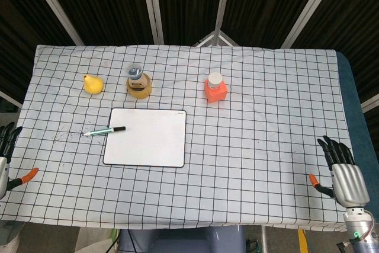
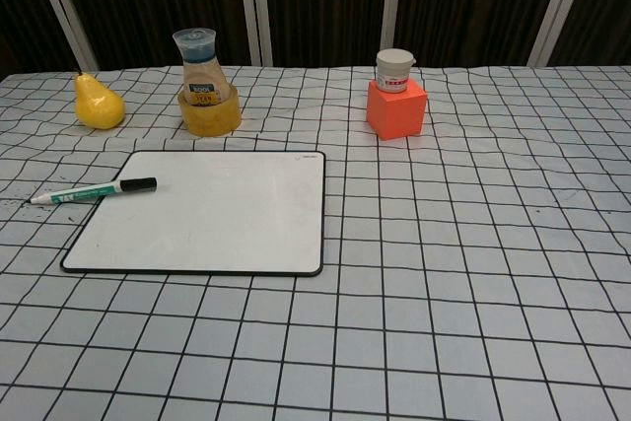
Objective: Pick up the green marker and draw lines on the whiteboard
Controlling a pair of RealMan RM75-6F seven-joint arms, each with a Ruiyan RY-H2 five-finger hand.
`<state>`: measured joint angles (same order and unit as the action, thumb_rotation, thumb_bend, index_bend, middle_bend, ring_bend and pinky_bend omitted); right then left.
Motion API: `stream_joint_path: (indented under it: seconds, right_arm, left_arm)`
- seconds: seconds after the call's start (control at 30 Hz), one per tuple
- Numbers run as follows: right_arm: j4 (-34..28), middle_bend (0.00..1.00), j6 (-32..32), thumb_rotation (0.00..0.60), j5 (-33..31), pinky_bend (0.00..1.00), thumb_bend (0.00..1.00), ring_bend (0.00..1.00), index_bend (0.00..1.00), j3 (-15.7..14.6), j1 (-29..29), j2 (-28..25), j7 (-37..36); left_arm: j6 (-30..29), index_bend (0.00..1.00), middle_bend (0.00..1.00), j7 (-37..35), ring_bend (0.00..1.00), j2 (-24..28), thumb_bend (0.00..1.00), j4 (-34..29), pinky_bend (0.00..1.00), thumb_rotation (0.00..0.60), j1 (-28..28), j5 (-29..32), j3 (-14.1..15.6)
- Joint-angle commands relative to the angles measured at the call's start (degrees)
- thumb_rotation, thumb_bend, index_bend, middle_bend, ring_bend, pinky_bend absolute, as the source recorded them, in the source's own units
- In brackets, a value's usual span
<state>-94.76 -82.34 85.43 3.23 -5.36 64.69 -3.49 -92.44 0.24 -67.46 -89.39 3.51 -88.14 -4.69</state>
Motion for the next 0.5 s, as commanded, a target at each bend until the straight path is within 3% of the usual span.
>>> stream_joint_path:
  seconds: [0.03, 0.5]
  right_arm:
    - [-0.01, 0.0, -0.02, 0.6, -0.01, 0.0, 0.32, 0.0, 0.0, 0.01, 0.01, -0.01, -0.03]
    - [-0.14, 0.0, -0.02, 0.6, 0.43, 0.0, 0.32, 0.0, 0.0, -0.26, 0.04, 0.01, 0.07]
  left_arm:
    - [0.06, 0.02, 0.0, 0.05, 0.0, 0.0, 0.14, 0.01, 0.0, 0.6, 0.01, 0.03, 0.02]
    - [1.06, 0.02, 0.0, 0.46, 0.0, 0.08, 0.13, -0.5, 0.0, 0.6, 0.12, 0.98, 0.03]
